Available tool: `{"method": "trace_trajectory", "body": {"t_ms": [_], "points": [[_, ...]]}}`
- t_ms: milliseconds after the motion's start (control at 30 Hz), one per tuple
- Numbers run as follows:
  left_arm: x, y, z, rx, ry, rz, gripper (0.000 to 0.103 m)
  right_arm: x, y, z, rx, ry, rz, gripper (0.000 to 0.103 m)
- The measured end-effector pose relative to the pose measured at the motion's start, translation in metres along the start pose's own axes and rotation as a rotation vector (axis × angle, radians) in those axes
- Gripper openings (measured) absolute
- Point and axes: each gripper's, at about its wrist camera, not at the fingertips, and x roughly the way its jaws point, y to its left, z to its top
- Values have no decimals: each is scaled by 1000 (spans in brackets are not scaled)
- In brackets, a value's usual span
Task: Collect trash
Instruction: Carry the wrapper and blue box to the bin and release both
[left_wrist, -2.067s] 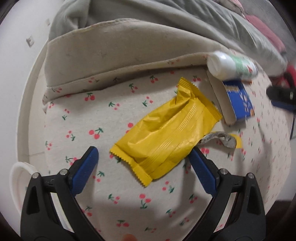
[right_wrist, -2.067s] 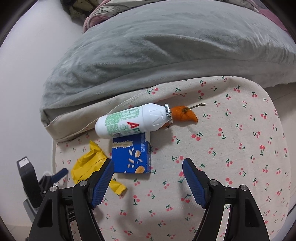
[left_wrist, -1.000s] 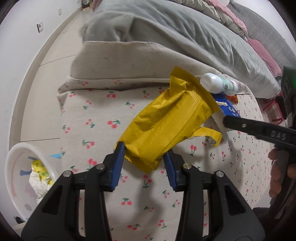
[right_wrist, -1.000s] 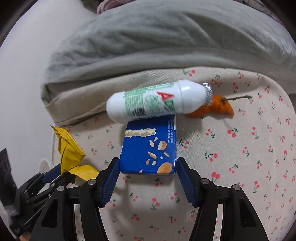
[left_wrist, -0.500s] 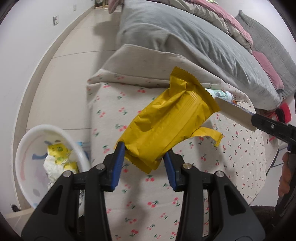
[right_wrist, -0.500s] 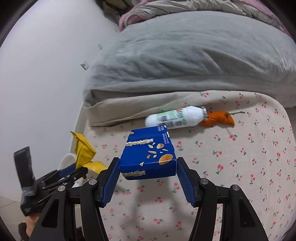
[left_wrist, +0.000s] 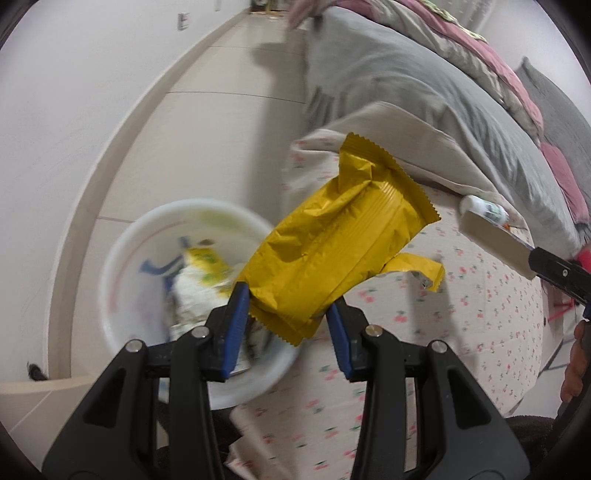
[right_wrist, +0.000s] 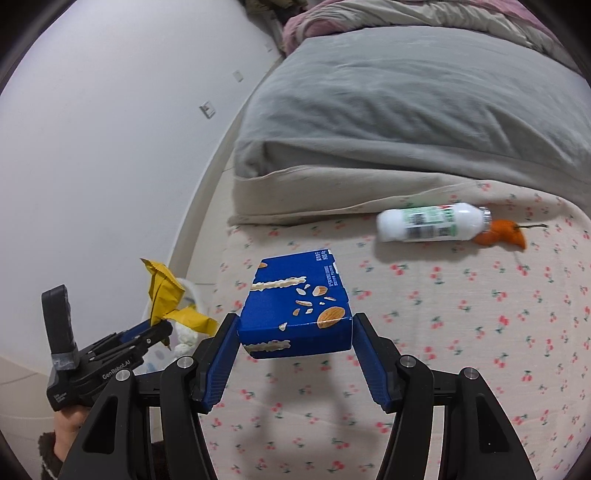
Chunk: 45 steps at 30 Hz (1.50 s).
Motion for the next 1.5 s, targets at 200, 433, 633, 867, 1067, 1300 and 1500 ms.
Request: {"method": "trace_trajectory", "body": {"t_ms": [200,433,633,867,1067,1300,1500], "points": [[-4,43,-11,-79,9,40,44,17,34,-5,-49,30,27,62],[-18,67,-14,-131,-64,90,87,37,66,-11,-90,59,50,62],[-13,77,-19,-133,-28,95,87,49,88,-17,-120,81,61,62],[-15,94,-24,-163,-19,112,87,66,110,-21,-151,107,72,62],[-17,104,-29,-151,-14,160,89,91,129,-23,-170,133,83,62],[-22,117,-32,-138,-22,214,98,116,148,-24,-192,156,89,62],[-25,124,-36,-135,-19,229,98,134,160,-25,-205,161,101,64]]}}
